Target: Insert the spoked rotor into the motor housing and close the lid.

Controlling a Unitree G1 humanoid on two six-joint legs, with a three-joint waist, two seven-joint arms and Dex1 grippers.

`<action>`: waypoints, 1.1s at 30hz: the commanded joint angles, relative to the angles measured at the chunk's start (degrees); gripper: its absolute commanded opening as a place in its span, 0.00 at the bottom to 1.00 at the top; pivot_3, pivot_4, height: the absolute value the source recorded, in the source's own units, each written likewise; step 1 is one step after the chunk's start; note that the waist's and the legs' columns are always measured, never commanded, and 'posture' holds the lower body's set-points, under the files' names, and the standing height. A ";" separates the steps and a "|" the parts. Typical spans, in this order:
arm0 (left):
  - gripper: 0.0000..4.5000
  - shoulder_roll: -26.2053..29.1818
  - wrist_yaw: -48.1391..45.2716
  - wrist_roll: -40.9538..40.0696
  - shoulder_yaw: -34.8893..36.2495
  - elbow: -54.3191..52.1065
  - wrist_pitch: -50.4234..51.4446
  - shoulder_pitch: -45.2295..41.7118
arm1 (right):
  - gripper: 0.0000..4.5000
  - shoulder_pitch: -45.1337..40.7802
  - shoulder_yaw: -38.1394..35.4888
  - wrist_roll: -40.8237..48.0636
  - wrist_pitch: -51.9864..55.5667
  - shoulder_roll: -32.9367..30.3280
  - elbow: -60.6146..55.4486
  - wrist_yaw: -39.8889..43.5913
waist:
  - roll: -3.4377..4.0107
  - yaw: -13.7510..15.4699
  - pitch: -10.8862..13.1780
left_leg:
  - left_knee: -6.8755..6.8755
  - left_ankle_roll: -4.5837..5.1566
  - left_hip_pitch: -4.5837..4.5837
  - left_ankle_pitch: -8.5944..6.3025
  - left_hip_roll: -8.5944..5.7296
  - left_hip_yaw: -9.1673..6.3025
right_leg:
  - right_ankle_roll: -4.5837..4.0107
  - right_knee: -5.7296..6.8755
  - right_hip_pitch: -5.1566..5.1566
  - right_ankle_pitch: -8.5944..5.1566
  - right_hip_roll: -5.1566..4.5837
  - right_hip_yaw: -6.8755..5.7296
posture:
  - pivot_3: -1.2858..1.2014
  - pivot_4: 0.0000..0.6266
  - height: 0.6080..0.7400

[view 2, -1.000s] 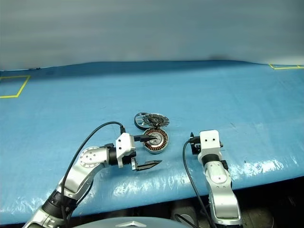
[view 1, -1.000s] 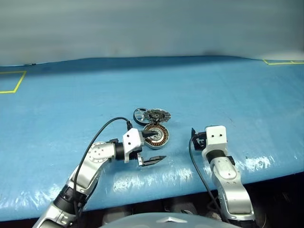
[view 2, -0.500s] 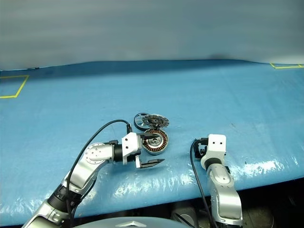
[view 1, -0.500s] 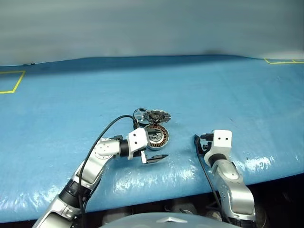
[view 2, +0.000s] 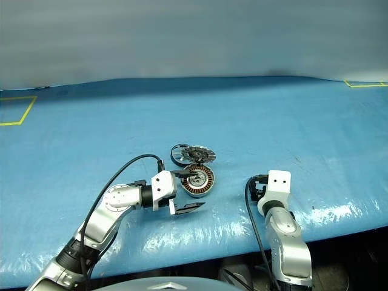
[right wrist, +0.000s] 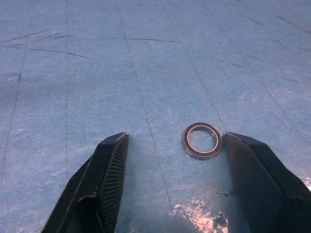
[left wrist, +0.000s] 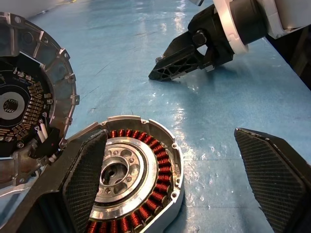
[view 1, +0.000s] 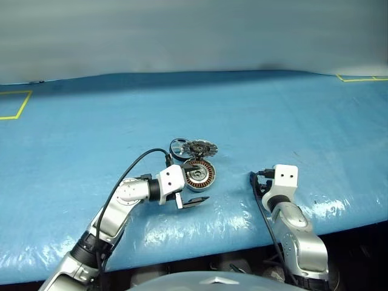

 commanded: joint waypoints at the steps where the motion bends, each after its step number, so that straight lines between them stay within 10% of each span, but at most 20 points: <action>1: 1.00 0.33 0.23 0.33 0.76 -0.85 -1.31 -0.25 | 0.49 0.72 0.09 -0.45 0.91 -0.31 0.87 -0.65 | 0.00 -0.03 0.00 | -0.01 0.00 0.00 0.00 0.00 0.00 | 0.00 0.00 0.00 0.00 0.00 0.00 | 0.52 0.24 1.00; 6: 1.00 0.18 0.27 0.13 1.05 -0.88 -1.27 -0.21 | 0.16 1.24 1.28 -0.68 0.53 -0.79 0.74 -0.19 | -0.01 -0.03 0.00 | -0.03 -0.01 0.00 0.00 0.00 0.00 | 0.00 -0.02 0.00 0.00 0.00 0.00 | 0.52 0.24 1.00; 33: 1.00 5.22 -2.23 -9.61 10.86 -4.74 2.75 5.34 | 0.16 -4.73 17.87 12.19 -0.22 -11.35 -9.87 23.07 | -0.03 -0.79 0.04 | -0.20 -0.06 -0.10 0.04 0.01 0.07 | -0.08 0.01 -0.28 -0.05 0.00 0.03 | 0.52 0.24 1.00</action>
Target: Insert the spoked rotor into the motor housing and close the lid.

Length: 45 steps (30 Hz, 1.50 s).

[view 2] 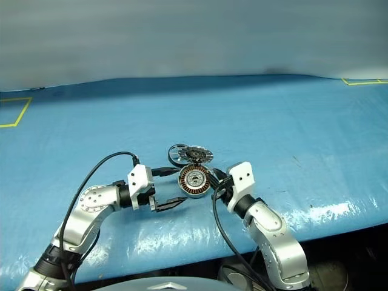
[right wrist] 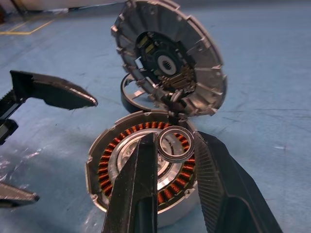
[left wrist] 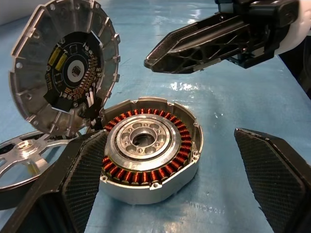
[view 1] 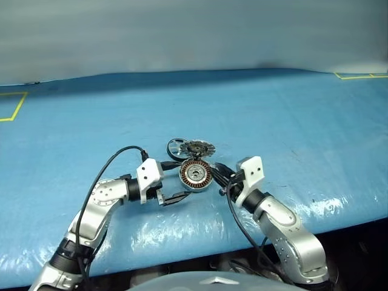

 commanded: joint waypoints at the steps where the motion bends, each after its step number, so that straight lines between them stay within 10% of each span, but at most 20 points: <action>1: 1.00 0.62 0.62 -0.32 1.59 -2.13 -0.44 0.48 | 0.16 -3.64 1.67 0.13 1.15 -2.22 1.05 2.29 | 0.00 -0.01 0.00 | 0.00 0.00 0.00 0.00 0.00 0.00 | 0.00 0.01 0.00 0.00 0.00 0.00 | 0.52 0.24 1.00; 45: 1.00 0.35 3.45 2.15 0.60 -4.23 -1.02 5.95 | 0.16 -14.11 9.25 -6.56 2.21 -6.27 12.42 6.29 | -0.04 0.00 0.00 | -0.03 -0.07 -0.03 0.04 0.00 -0.01 | 0.11 0.04 -0.03 0.08 0.02 -0.03 | 0.52 0.24 1.00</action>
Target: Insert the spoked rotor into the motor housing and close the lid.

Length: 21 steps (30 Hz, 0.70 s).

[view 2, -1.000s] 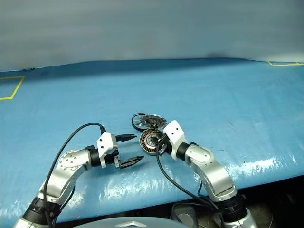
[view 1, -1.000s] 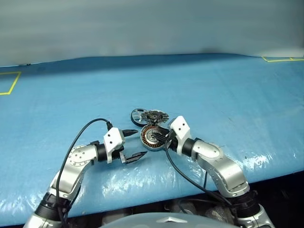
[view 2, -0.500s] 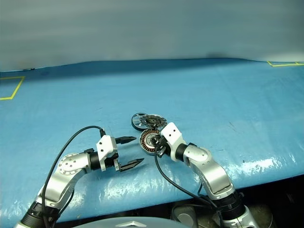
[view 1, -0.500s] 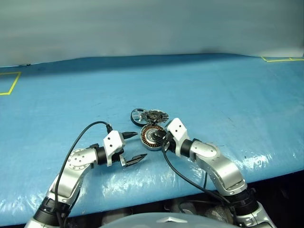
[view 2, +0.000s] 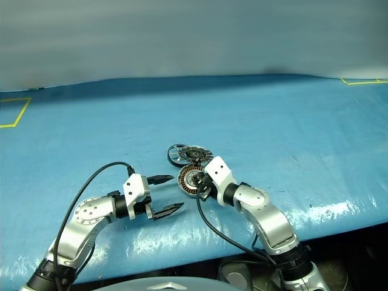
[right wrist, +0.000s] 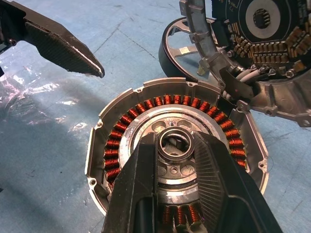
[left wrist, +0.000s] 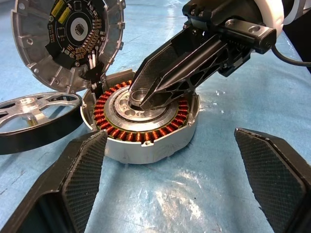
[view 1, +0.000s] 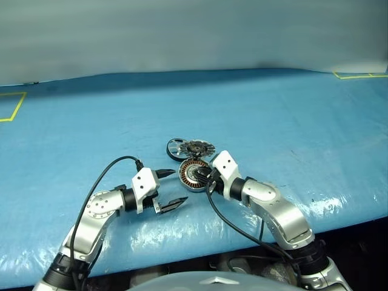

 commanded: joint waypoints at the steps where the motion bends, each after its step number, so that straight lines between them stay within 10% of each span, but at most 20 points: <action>1: 1.00 0.35 0.22 0.35 0.14 -2.01 -0.46 -0.14 | 0.16 0.14 0.23 -0.34 -0.31 0.00 0.38 0.11 | 0.00 0.00 0.00 | 0.00 0.00 0.00 0.00 0.00 0.00 | 0.00 0.00 0.00 0.00 0.00 0.00 | 0.52 0.24 1.00; 21: 1.00 0.66 -0.16 0.72 0.04 -1.73 -0.72 -0.19 | 0.16 -0.20 1.94 -2.22 -1.10 -0.48 1.97 1.53 | -0.02 0.00 -0.02 | 0.00 -0.01 0.02 0.01 0.00 0.00 | 0.00 0.01 0.01 0.00 0.00 0.00 | 0.52 0.24 1.00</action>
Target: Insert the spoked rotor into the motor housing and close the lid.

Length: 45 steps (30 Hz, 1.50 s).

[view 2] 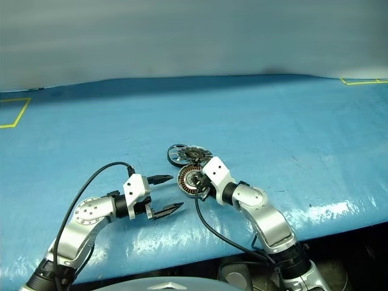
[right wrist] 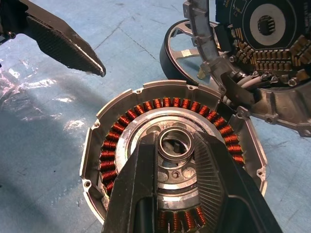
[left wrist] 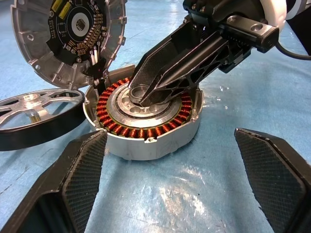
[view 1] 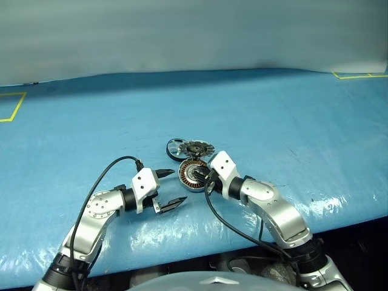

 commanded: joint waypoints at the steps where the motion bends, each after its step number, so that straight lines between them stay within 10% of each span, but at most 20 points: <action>1: 1.00 0.48 -0.23 0.21 0.07 -1.73 -0.76 -0.21 | 0.16 0.37 0.77 0.19 1.79 -0.04 0.53 0.53 | 0.00 0.00 0.00 | 0.00 0.00 0.00 0.00 0.00 0.00 | 0.00 0.00 0.00 0.00 0.00 0.00 | 0.52 0.24 1.00; 6: 1.00 0.44 -0.06 0.52 0.07 -1.79 -0.72 -0.28 | 0.16 0.29 2.25 -1.14 1.36 -1.16 1.15 1.42 | -0.01 -0.02 -0.01 | 0.00 0.00 0.02 0.00 0.00 0.01 | 0.00 0.00 0.01 0.00 0.00 0.00 | 0.52 0.24 1.00; 10: 1.00 0.51 -0.13 0.51 0.23 -2.07 -0.51 -0.22 | 0.45 0.48 2.31 -1.09 1.71 -1.39 1.03 1.79 | -0.06 -0.02 -0.05 | 0.00 0.00 0.04 0.00 0.00 0.00 | 0.00 0.00 0.03 0.00 0.00 0.00 | 0.52 0.24 1.00; 25: 1.00 0.54 -0.27 0.57 -0.02 -2.28 -0.07 -0.80 | 0.45 1.38 -5.38 4.79 -4.53 2.89 -1.84 0.91 | -0.10 0.01 -0.07 | 0.00 0.00 0.04 0.00 0.00 0.00 | 0.00 0.00 0.03 0.00 0.00 0.00 | 0.52 0.24 1.00; 32: 1.00 0.73 -0.53 0.46 -0.32 -2.34 0.19 -0.90 | 0.02 1.68 -1.91 2.10 -8.20 1.92 -0.64 1.82 | -0.10 0.00 -0.07 | 0.00 0.00 0.04 0.00 0.00 0.01 | 0.00 0.00 0.02 0.00 0.00 0.00 | 0.52 0.24 1.00; 45: 1.00 0.52 -0.57 -0.24 0.14 -2.89 0.56 -0.65 | 0.01 1.37 -1.00 -1.03 -8.49 2.72 2.06 0.13 | -0.09 0.00 -0.07 | 0.00 0.00 0.04 0.00 0.00 0.01 | -0.01 0.00 0.01 -0.01 0.00 0.00 | 0.52 0.24 1.00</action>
